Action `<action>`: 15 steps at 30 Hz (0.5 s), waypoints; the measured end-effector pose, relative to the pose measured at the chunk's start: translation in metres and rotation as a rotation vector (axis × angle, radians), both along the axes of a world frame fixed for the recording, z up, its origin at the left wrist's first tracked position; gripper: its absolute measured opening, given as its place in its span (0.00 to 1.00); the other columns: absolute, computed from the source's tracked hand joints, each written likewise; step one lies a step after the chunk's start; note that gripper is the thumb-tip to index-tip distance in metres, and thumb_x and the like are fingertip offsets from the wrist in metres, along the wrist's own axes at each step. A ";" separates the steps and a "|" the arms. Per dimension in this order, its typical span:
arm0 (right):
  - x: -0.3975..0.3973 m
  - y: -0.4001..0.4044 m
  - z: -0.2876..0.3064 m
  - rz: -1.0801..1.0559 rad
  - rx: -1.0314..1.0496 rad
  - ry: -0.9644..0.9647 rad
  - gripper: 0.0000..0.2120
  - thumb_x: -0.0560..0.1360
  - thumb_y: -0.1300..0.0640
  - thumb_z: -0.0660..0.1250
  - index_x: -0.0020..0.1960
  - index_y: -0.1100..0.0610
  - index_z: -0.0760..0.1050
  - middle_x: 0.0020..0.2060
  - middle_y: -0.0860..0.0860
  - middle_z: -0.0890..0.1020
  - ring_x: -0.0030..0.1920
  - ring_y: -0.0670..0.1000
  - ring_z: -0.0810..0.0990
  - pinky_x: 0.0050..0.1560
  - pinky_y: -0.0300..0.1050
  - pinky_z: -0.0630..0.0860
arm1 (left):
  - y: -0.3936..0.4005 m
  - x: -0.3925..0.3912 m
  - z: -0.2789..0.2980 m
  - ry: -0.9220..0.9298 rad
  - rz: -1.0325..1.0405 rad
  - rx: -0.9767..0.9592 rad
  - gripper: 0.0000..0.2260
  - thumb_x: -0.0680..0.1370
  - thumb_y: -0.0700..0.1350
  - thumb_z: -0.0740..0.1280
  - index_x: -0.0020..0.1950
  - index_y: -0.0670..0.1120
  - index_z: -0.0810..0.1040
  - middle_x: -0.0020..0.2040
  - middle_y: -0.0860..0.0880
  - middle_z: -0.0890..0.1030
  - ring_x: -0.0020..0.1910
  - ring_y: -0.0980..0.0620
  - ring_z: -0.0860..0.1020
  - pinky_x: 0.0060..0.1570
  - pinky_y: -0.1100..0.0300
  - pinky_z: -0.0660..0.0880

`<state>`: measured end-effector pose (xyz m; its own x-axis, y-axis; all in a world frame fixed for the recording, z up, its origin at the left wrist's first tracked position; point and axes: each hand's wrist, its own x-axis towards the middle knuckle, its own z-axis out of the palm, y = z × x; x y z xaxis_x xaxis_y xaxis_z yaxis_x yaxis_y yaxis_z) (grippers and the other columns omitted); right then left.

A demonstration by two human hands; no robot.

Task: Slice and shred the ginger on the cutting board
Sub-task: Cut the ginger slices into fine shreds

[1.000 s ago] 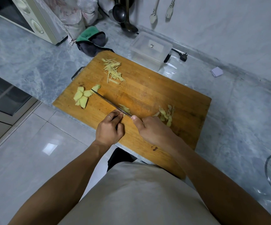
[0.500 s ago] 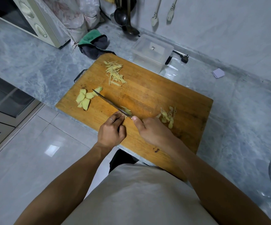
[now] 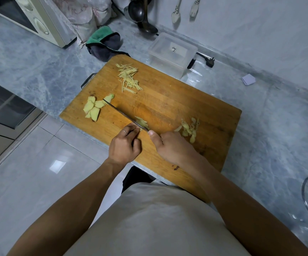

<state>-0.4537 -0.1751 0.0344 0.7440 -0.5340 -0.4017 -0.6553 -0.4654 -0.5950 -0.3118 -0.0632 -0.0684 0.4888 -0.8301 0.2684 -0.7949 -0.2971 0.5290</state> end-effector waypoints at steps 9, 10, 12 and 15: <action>0.007 0.000 0.000 -0.006 -0.015 0.033 0.33 0.83 0.36 0.49 0.32 0.59 0.67 0.31 0.57 0.74 0.32 0.59 0.75 0.32 0.52 0.70 | 0.000 -0.001 0.002 0.003 0.001 0.015 0.19 0.74 0.44 0.58 0.53 0.37 0.84 0.56 0.39 0.81 0.51 0.42 0.83 0.37 0.53 0.80; 0.006 0.000 0.002 -0.007 -0.016 0.033 0.33 0.83 0.36 0.50 0.31 0.59 0.67 0.30 0.56 0.74 0.31 0.58 0.75 0.32 0.52 0.69 | 0.001 -0.001 0.002 0.003 -0.001 0.017 0.19 0.74 0.44 0.58 0.53 0.36 0.84 0.56 0.39 0.81 0.52 0.42 0.82 0.37 0.53 0.80; 0.003 0.000 0.005 -0.001 -0.026 0.022 0.32 0.84 0.37 0.50 0.29 0.57 0.66 0.27 0.54 0.72 0.28 0.55 0.72 0.30 0.48 0.65 | 0.001 0.001 0.001 0.003 -0.004 0.016 0.19 0.74 0.44 0.58 0.53 0.36 0.84 0.56 0.39 0.81 0.53 0.42 0.82 0.38 0.53 0.80; -0.002 0.000 0.007 0.003 -0.040 0.004 0.33 0.84 0.38 0.51 0.28 0.57 0.65 0.26 0.54 0.71 0.27 0.54 0.71 0.30 0.46 0.63 | 0.000 0.000 -0.001 -0.002 -0.005 0.014 0.18 0.74 0.44 0.58 0.53 0.36 0.84 0.55 0.39 0.81 0.51 0.42 0.82 0.37 0.54 0.79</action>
<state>-0.4560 -0.1746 0.0418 0.7441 -0.5473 -0.3832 -0.6561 -0.4905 -0.5735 -0.3114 -0.0631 -0.0691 0.4844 -0.8361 0.2574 -0.7973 -0.3008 0.5233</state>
